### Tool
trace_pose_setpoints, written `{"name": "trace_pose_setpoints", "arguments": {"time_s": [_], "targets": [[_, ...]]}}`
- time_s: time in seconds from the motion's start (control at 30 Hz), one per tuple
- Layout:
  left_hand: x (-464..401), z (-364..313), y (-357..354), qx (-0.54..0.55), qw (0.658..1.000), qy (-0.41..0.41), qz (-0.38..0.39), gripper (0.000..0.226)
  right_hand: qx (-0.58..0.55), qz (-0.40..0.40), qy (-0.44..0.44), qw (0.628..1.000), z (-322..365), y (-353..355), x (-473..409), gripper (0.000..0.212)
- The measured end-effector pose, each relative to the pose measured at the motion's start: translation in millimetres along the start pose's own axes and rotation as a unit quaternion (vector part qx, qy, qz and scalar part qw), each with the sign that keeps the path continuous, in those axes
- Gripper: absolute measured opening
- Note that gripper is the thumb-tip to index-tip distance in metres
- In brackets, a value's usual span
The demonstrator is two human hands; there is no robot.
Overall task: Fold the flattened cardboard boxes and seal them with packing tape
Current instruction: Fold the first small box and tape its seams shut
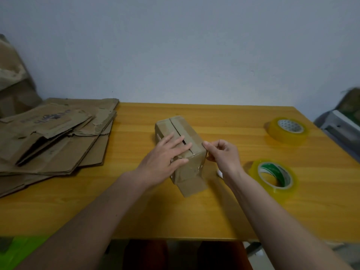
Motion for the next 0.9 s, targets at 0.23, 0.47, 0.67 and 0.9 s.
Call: {"name": "trace_pose_setpoints", "arguments": {"time_s": [0.23,0.47,0.67,0.9], "targets": [[-7.4,-6.1,-5.5,-0.025,0.996,-0.068,-0.044,0.047,0.270,-0.009,0.096,0.958,5.1,48.2,26.8,0.011],[6.3,-71.1,-43.1,0.081,0.944,-0.194,-0.253,0.022,0.573,-0.099,0.114,0.805,-23.6,130.5,62.0,0.043],[5.8,-84.4,-83.4,0.161,0.977,-0.106,-0.088,0.026,0.644,0.000,0.027,0.765,-29.8,149.8,66.0,0.046],[-5.5,-89.9,-63.3,0.261,0.964,0.001,0.040,0.071,0.397,0.058,0.071,0.913,-14.7,132.2,80.3,0.047]]}}
Point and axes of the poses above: each hand's wrist, its own x-axis away from the middle knuckle, its own y-axis out of the back of the hand, z = x × y, the point moved 2 cm from there along -x, towards the middle knuckle, and after that the axes turned 3 degrees about z, right-handed, at the moved point
